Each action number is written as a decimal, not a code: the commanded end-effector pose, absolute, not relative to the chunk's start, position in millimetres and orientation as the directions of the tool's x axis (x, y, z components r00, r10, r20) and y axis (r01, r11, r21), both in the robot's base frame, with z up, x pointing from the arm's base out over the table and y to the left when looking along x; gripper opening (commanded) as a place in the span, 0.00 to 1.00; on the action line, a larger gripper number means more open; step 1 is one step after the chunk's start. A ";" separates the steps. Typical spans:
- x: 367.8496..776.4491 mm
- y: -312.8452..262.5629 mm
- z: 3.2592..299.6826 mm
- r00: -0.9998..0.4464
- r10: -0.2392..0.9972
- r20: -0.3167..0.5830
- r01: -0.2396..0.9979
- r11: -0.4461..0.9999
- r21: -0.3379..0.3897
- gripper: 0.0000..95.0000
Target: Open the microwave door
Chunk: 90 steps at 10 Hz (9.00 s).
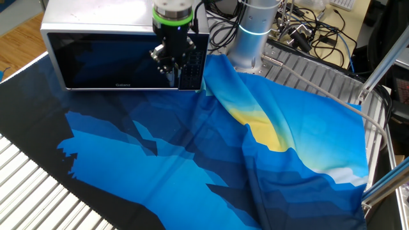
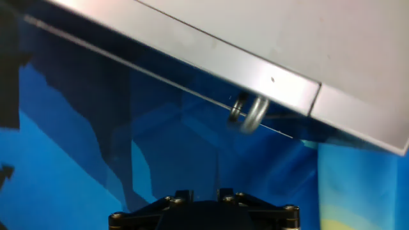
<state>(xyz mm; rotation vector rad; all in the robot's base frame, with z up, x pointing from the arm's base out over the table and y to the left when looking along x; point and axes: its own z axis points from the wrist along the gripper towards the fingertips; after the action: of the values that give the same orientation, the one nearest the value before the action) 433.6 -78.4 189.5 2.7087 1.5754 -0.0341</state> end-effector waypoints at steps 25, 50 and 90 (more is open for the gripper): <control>392.6 -109.5 189.7 0.684 0.663 -0.304 0.691 -0.722 -0.019 0.20; 389.2 -110.6 184.5 0.685 0.647 -0.336 0.693 -0.721 0.024 0.00; 388.8 -118.9 189.0 0.747 0.580 -0.324 0.634 -0.769 0.084 0.00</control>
<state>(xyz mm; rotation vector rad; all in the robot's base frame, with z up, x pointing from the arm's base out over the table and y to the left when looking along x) 388.6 -119.6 189.8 2.7488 0.9748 -0.4288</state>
